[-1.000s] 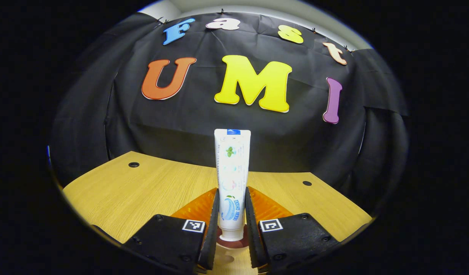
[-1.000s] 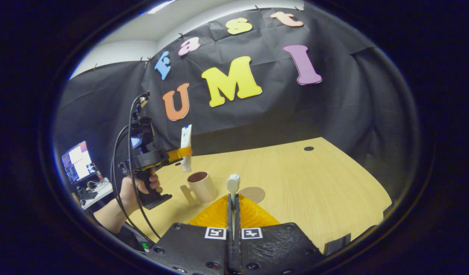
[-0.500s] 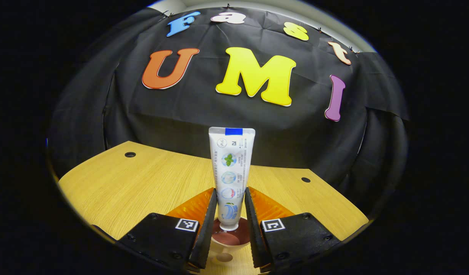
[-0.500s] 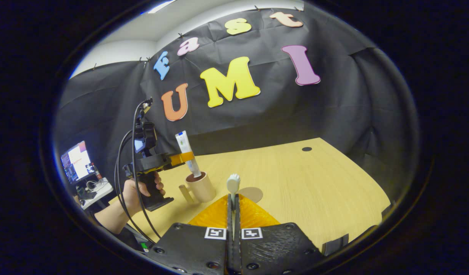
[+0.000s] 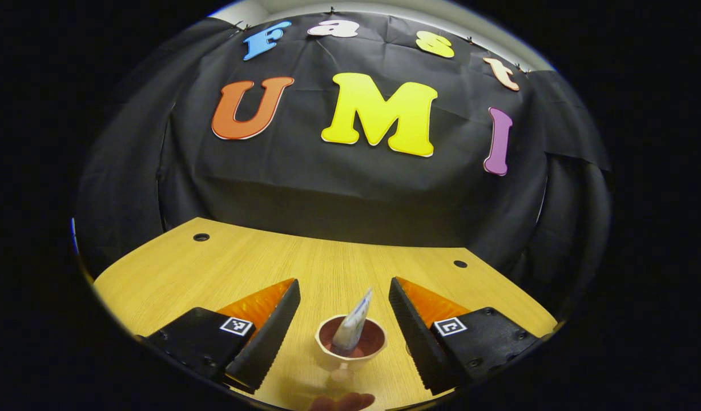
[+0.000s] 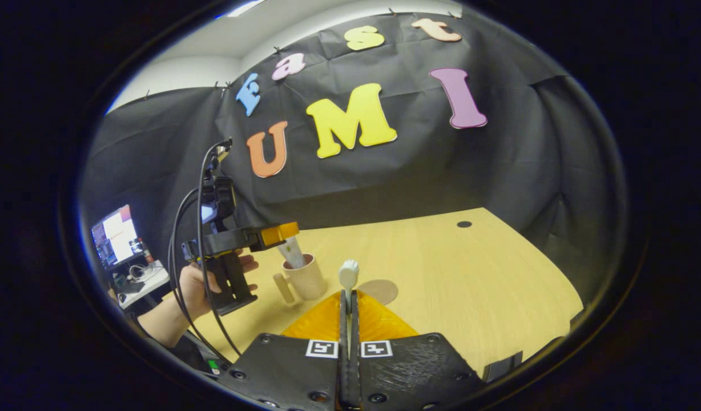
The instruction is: Put the toothbrush and toothpaste on the desktop into the cup, then pick up the cup and place it on the coaster on the desktop.
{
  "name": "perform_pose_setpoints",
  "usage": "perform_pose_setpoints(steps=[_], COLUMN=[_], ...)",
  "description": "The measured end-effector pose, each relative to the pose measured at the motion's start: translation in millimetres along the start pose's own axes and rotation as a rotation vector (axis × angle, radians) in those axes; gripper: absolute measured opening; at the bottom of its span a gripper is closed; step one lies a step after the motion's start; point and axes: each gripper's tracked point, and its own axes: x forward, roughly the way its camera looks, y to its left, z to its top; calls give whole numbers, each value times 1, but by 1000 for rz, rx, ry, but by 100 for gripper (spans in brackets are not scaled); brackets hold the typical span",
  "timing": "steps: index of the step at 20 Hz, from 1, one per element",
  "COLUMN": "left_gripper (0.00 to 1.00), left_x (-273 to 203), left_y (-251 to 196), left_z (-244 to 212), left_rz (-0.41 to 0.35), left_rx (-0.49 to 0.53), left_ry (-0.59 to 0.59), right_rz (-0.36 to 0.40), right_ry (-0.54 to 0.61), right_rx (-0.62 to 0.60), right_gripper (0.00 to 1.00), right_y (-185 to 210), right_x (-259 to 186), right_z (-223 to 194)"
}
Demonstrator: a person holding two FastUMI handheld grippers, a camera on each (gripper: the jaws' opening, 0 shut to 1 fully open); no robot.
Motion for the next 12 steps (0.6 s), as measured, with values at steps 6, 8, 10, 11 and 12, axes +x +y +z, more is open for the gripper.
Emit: perform_pose_setpoints(steps=[6, 8, 10, 11, 12], left_gripper=[98, 99, 98, 98, 98], left_x=[-37, -55, -74, -82, -91], left_y=[19, 28, 38, 44, 49], left_z=[32, 41, 42, 41, 40], left_rz=[30, 43, 56, 65, 74], left_rx=[32, 59, 77, 82, 89], left_ry=[-109, -145, -165, -170, -178], right_rz=[54, 71, 98, 126, 141], right_ry=[-37, -69, -86, -84, -84], right_rx=[-89, -136, -186, -178, -171], right_gripper=[0, 0, 0, 0, 0], right_y=[41, 58, 76, 88, 98], right_x=[25, 39, 59, 71, 83], right_z=[39, 58, 78, 85, 94])
